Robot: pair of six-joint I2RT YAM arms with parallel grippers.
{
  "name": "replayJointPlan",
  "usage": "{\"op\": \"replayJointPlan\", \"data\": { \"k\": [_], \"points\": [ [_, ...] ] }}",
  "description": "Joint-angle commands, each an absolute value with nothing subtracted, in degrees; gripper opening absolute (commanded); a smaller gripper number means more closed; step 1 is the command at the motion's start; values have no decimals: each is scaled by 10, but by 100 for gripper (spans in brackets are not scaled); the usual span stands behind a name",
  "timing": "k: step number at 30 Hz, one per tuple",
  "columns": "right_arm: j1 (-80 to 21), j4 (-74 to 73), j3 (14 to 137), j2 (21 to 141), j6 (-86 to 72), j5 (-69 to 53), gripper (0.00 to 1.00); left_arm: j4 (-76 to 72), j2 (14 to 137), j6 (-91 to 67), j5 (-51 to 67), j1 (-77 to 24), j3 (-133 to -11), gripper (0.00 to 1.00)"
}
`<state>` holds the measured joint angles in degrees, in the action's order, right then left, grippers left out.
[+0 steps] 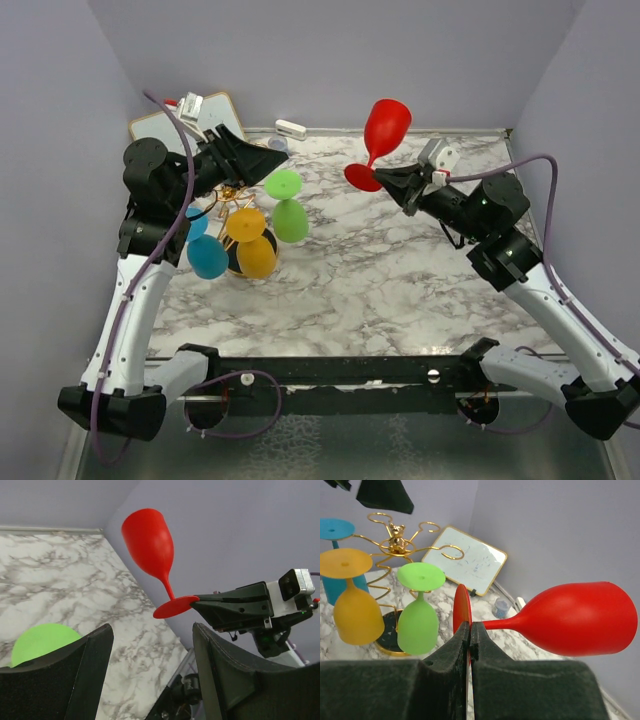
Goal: Take the wine glass off the wine glass rack
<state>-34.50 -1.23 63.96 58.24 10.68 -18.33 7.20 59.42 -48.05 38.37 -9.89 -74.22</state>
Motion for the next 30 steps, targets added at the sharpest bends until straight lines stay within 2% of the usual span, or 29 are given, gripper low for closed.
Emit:
{"op": "replayJointPlan", "data": {
  "k": [1, 5, 9, 13, 24, 30],
  "points": [
    [-347, 36, 651, 581, 145, -269, 1, -8, 600, -550, 508, -108, -759, 68],
    [-347, 38, 687, 609, 100, -329, 1, -26, 606, -531, 516, -135, -748, 67],
    [-347, 29, 735, 637, 39, -374, 1, -19, 598, -466, 483, -165, -745, 58],
    [-347, 29, 750, 640, 11, -405, 1, -34, 591, -430, 457, -188, -726, 55],
    [-348, 17, 670, 590, 163, -258, 1, 34, 608, -565, 398, -220, -736, 54],
    [-358, 144, 563, 575, 263, -243, 1, 22, 629, -687, 407, -221, -699, 55]
  ]
}}
